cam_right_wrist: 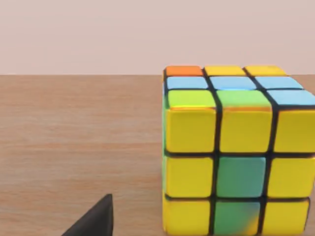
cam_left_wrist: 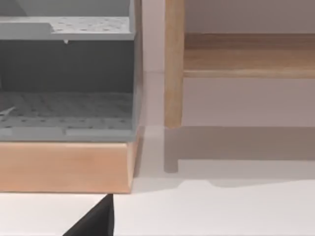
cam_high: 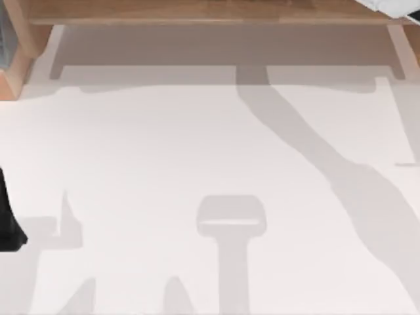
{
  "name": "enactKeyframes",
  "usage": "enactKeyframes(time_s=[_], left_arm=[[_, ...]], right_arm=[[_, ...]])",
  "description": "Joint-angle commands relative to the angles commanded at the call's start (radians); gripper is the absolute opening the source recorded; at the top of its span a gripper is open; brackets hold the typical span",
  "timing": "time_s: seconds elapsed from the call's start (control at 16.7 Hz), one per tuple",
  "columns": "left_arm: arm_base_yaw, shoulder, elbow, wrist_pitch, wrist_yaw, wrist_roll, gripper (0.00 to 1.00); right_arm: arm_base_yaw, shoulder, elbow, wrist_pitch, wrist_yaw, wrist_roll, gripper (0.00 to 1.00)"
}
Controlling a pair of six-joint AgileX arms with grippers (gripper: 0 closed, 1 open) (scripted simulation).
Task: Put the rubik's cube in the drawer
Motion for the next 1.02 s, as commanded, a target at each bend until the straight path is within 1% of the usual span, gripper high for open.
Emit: enactKeyframes(time_s=[0.42,0.54,0.78,1.02], left_arm=[[0.000,0.000,0.000,0.000,0.000,0.000,1.00],[0.000,0.000,0.000,0.000,0.000,0.000,1.00],[0.000,0.000,0.000,0.000,0.000,0.000,1.00],[0.000,0.000,0.000,0.000,0.000,0.000,1.00]], right_arm=[[-0.053,0.172,0.268,-0.089,-0.052,-0.004,1.00],[-0.054,0.207,0.302,-0.091,-0.051,-0.004,1.00],[-0.054,0.213,0.306,-0.091,-0.050,-0.004,1.00],[-0.054,0.213,0.306,-0.091,-0.050,-0.004,0.70]])
